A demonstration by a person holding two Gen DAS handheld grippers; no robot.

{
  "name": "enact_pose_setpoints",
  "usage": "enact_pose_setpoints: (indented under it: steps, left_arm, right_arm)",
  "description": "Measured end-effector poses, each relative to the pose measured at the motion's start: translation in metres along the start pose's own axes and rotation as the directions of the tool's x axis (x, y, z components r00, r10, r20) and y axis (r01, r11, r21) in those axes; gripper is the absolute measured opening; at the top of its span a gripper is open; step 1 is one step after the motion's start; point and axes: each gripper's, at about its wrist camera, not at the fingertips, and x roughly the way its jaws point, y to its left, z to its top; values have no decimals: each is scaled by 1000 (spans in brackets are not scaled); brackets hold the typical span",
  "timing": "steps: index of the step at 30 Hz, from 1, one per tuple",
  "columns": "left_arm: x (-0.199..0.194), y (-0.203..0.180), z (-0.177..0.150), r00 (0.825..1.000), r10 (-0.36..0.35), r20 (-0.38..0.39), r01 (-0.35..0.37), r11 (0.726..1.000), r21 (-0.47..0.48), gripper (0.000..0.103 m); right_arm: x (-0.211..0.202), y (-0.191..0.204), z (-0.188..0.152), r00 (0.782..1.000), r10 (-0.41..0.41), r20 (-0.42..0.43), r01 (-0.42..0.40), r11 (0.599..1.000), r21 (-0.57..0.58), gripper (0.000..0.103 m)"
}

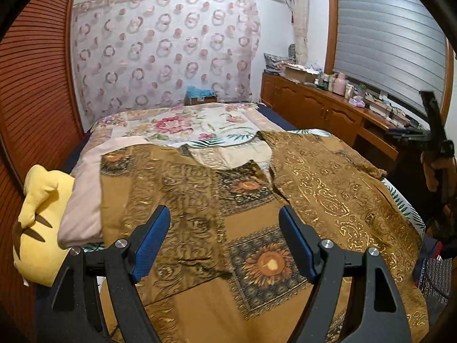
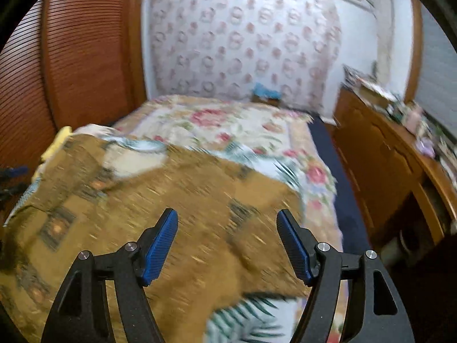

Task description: Fold small clothes

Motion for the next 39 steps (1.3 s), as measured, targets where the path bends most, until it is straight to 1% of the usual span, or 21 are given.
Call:
enact_pose_setpoints:
  steps: [5,7,11,16,17,18,20,22,23,25,26,28,29,31,33,36,39]
  left_arm:
    - [10,-17,4,1000,-21,-16,21,999,30,79]
    - [12,-23,5,999,-26,-21,27,999,40,79]
    - [17,-36,9,999,-40,-31,42,997,58,79]
    - [25,-50,10,997,-59,-49,62,995,76,79]
    - [26,-52,10,997,-62,-53,66,995,78,79]
    - [28,-53,9,996,-66,-58,70,994,79,79]
    - [31,-56,7,995,-72,-68,78,994,79,79]
    - [33,-57,5,994,-76,-76,82,994,75,79]
    - [35,-58,5,994,-79,-79,84,994,71,79]
    - [37,-59,3,993,-82,-82,88,994,67,79]
    - [37,-59,2,993,-83,-84,89,994,66,79]
    - [39,-61,1,992,-85,-88,91,994,63,79]
    - [40,-60,1,992,-86,-90,92,994,62,79]
    - [40,-60,0,992,-87,-93,93,994,63,79]
    - [41,-60,-1,992,-86,-94,91,994,60,79]
    - [41,-58,-2,992,-85,-96,90,995,49,79]
    - [44,-56,-4,992,-82,-99,87,995,39,79]
  right_arm:
    - [29,-30,-33,996,-20,-89,28,995,97,73]
    - [40,-42,-47,993,19,-120,1,987,163,72]
    - [53,-57,-62,989,38,-142,-2,969,247,71]
    - [61,-68,-71,986,62,-157,-14,956,295,70]
    - [53,-83,-71,985,69,-158,-18,954,301,69]
    - [56,-81,-73,984,79,-159,-27,951,308,67]
    - [47,-93,-72,983,95,-159,-42,949,311,61]
    - [56,-92,-71,980,114,-162,-59,950,308,53]
    - [55,-96,-73,979,119,-165,-63,950,306,50]
    - [56,-97,-75,978,131,-162,-78,950,301,41]
    - [56,-97,-74,978,133,-160,-81,951,299,39]
    - [53,-96,-73,981,112,-160,-65,959,276,29]
    - [52,-95,-72,982,98,-161,-54,964,262,27]
    - [52,-91,-70,984,72,-164,-33,973,230,18]
    - [51,-88,-68,986,36,-161,-4,982,191,12]
    - [47,-82,-61,990,12,-141,9,989,149,10]
    - [37,-73,-49,996,-5,-91,16,994,112,10]
